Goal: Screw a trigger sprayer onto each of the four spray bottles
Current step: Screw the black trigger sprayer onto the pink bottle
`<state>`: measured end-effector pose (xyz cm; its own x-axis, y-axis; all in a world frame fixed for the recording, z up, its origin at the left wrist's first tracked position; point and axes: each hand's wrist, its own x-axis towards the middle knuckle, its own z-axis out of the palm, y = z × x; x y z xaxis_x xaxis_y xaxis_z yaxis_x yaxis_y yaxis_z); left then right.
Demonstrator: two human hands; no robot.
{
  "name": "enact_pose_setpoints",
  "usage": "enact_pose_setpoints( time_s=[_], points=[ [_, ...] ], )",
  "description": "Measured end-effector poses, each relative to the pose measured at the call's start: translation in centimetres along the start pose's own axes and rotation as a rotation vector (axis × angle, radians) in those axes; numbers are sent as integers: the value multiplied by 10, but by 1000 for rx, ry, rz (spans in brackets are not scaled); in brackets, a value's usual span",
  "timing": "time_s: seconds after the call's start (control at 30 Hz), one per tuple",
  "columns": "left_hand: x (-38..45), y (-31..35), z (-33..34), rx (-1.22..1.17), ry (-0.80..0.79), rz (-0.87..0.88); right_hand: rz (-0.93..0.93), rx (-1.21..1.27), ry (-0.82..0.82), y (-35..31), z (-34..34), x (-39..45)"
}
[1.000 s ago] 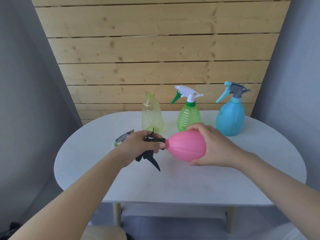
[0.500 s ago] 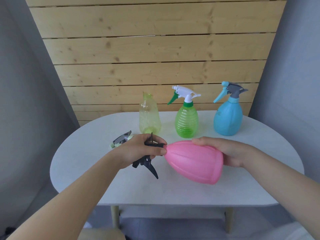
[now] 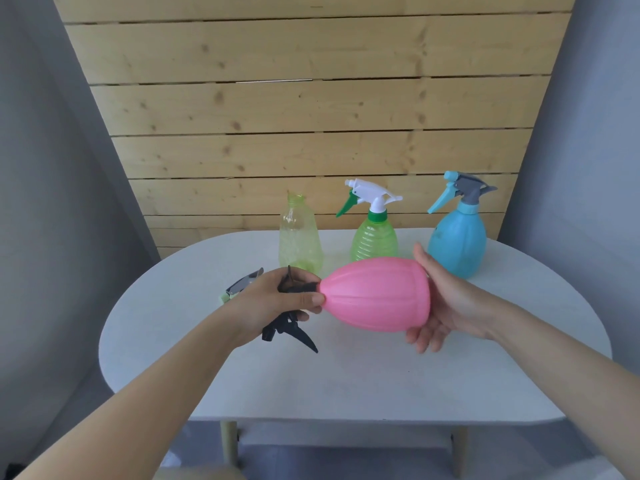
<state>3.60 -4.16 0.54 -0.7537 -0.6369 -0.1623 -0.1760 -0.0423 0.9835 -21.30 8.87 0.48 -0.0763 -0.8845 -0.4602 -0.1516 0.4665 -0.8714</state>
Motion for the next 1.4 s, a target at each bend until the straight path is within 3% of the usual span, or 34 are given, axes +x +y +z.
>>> enact_pose_setpoints(
  time_s=[0.07, 0.23, 0.37, 0.53, 0.67, 0.77, 0.9, 0.97, 1.13, 1.27, 1.4],
  points=[
    [0, -1, 1, 23, 12, -20, 28, 4, -12, 3, 1, 3],
    [3, -1, -1, -71, -28, -47, -158, 340, -157, -1, -2, 0],
    [3, 1, -1, -85, -32, -47, -329, 262, -79, 0, -7, 0],
    [1, -1, -3, 34, -27, -19, -109, -75, 57, 1, -1, -1],
    [3, -7, -3, 9, -54, -6, 14, -176, 38, 6, 0, 3],
    [3, -7, -3, 35, -45, -30, -71, -84, -57, 5, -2, 0],
    [3, -2, -1, 17, 2, -53, -302, 117, -61, 5, -5, 1],
    [1, 1, -1, 67, 15, -38, -304, 121, -19, 3, -5, 3],
    [0, 3, 1, 109, 1, 21, -15, -45, -18, 6, -3, 6],
    [0, 0, -2, 68, 38, -25, -90, 103, -106, 1, -5, -1],
    [0, 1, -3, 1, 43, -55, -275, 47, -52, 2, -4, -1]
  ],
)
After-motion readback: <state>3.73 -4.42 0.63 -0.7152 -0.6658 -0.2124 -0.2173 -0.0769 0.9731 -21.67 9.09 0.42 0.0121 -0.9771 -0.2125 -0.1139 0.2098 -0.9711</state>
